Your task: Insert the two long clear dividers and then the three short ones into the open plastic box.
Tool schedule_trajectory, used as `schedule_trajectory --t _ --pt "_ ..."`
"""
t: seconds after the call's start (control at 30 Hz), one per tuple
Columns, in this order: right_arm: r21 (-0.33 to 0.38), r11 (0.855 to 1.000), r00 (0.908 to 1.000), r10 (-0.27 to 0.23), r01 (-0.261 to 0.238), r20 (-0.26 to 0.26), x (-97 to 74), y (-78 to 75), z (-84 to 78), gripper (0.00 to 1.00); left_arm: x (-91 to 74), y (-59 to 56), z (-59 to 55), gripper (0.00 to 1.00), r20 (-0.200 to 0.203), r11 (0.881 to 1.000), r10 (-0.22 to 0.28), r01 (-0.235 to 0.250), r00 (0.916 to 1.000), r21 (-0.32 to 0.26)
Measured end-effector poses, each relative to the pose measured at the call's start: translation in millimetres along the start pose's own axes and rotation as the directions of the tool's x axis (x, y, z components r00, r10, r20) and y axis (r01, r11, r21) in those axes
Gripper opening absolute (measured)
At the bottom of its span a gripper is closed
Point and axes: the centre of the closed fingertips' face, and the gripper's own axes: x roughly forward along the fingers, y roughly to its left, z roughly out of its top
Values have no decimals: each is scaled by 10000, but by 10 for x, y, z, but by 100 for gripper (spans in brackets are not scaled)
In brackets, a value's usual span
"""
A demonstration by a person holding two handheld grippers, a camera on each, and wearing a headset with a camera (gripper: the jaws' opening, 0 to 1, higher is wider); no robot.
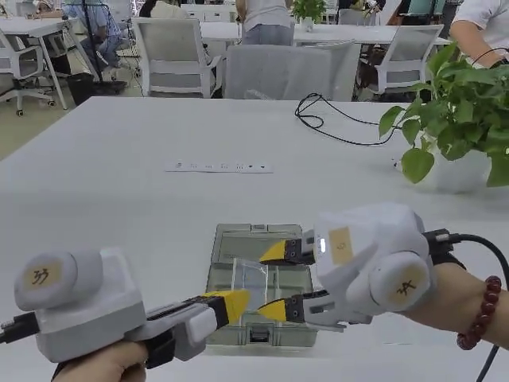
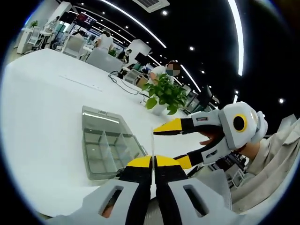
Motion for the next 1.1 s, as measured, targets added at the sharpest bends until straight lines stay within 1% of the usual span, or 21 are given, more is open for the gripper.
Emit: schedule_trajectory --t 0.07,0.13,0.2,0.27,0.3,0.33,0.43,0.5,0.53,0.57,0.6,0.67,0.7,0.77,0.8,0.83,0.87,1.0,1.03,1.07,1.1 --pt "121 9999 10000 73 -73 21 0 13 0 33 -7 2 -8 0 -72 9997 17 -15 10000 259" --pt "143 9998 9999 101 -101 28 0 17 -3 33 -16 17 -22 0 -194 9978 44 -31 9998 666" --pt "468 9988 9998 147 -154 159 0 14 10 33 -26 42 -38 0 -355 9926 145 -101 9993 1210" --pt "779 9966 9992 230 -255 330 -7 9 39 33 -33 57 -57 0 -548 9844 207 -108 9983 1759" --pt "910 9955 9989 211 -249 427 -12 -5 56 32 -35 60 -67 0 -651 9779 217 -77 9976 2092" --pt "941 9951 9985 268 -311 473 -15 -5 65 32 -39 53 -81 0 -759 9743 202 -26 9969 2253" --pt "1192 9913 9964 473 -555 710 -21 3 102 31 -40 36 -109 0 -1052 9513 136 196 9944 3078" --pt "1399 9868 9934 691 -814 911 -30 18 130 31 -38 18 -133 0 -1297 9311 53 424 9915 3622" --pt "1452 9849 9918 805 -945 992 -37 23 138 31 -36 -6 -142 0 -1408 9194 -78 625 9900 3884" --pt "1518 9821 9898 959 -1113 1057 -42 42 148 30 -35 -16 -149 0 -1490 9116 -115 716 9888 4047" --pt "1601 9791 9877 1085 -1258 1124 -48 51 152 30 -35 -27 -162 0 -1632 8986 -177 873 9864 4299" --pt "1665 9747 9843 1303 -1492 1192 -56 73 149 29 -34 -36 -178 0 -1794 8821 -199 1017 9836 4599" --pt "1751 9703 9815 1467 -1670 1231 -62 93 145 28 -34 -55 -195 0 -1947 8677 -304 1226 9804 4818" --pt "1765 9670 9783 1625 -1839 1288 -71 113 142 28 -37 -67 -200 0 -1983 8678 -380 1307 9794 4794" --pt "1739 9640 9747 1797 -2014 1330 -77 140 145 27 -41 -72 -210 0 -2071 8626 -456 1431 9772 4852" --pt "1742 9623 9730 1864 -2087 1362 -82 151 146 26 -46 -74 -218 0 -2174 8475 -513 1577 9747 5069" --pt "1755 9589 9698 1997 -2228 1397 -88 172 147 26 -50 -78 -224 0 -2241 8365 -538 1665 9731 5221" --pt "1793 9412 9525 2594 -2864 1595 -113 261 151 24 -69 -128 -246 0 -2536 7941 -915 2242 9630 5650" --pt "1802 9365 9478 2728 -3009 1650 -121 280 153 23 -79 -141 -262 0 -2702 7805 -1020 2454 9574 5750" --pt "1795 9336 9446 2813 -3102 1693 -126 292 158 23 -86 -148 -263 0 -2746 7748 -1055 2521 9557 5798" --pt "1808 9280 9392 2956 -3257 1747 -134 314 163 22 -92 -158 -269 0 -2854 7594 -1130 2680 9517 5928"
